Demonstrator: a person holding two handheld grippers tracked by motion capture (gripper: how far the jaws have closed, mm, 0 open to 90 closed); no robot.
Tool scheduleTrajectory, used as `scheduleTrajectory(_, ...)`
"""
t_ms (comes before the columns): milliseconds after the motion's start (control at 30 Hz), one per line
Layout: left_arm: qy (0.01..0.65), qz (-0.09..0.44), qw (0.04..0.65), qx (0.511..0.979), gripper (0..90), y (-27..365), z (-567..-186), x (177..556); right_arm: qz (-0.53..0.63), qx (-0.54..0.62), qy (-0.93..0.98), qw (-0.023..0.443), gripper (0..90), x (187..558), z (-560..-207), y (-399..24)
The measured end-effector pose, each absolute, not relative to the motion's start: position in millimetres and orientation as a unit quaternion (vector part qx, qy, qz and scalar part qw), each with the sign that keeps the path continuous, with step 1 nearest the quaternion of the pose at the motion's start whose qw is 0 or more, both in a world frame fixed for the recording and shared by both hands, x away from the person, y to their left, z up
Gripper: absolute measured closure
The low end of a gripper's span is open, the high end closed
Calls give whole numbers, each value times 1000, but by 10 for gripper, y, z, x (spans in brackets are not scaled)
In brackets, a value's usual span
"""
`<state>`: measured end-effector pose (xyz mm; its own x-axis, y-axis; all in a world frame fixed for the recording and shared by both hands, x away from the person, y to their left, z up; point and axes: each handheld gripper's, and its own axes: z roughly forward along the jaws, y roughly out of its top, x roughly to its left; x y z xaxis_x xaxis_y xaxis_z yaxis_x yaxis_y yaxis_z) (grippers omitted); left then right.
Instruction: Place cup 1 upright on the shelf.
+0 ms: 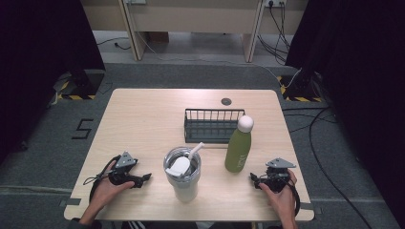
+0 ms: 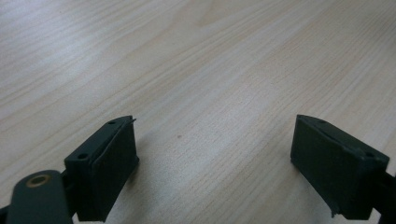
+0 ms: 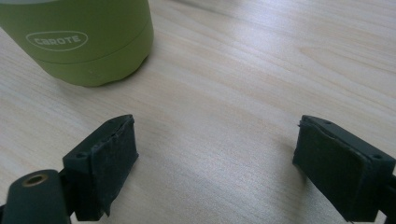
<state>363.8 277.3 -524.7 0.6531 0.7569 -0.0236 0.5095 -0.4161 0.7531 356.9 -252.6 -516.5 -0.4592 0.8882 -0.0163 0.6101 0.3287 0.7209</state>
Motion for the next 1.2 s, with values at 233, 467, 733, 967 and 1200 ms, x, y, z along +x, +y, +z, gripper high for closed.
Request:
scheduleTrajectory(233,385,161,388,822,156,2787,-5244,3637,330,478,786,211,122,3572,-5166,-2525)
scheduleTrajectory(467,378,174,444,794,153,2781,-5151,3561,328,481,786,210,112,3575,-5166,-2524)
scheduleTrajectory(733,346,169,510,769,148,2665,-5034,3357,328,482,785,209,110,3575,-5166,-2521)
scheduleTrajectory(967,337,173,531,758,150,2617,-4986,3168,327,480,787,210,108,3581,-5166,-2526)
scheduleTrajectory(1200,329,173,547,750,149,2534,-4997,2973,328,483,785,209,105,3583,-5165,-2522)
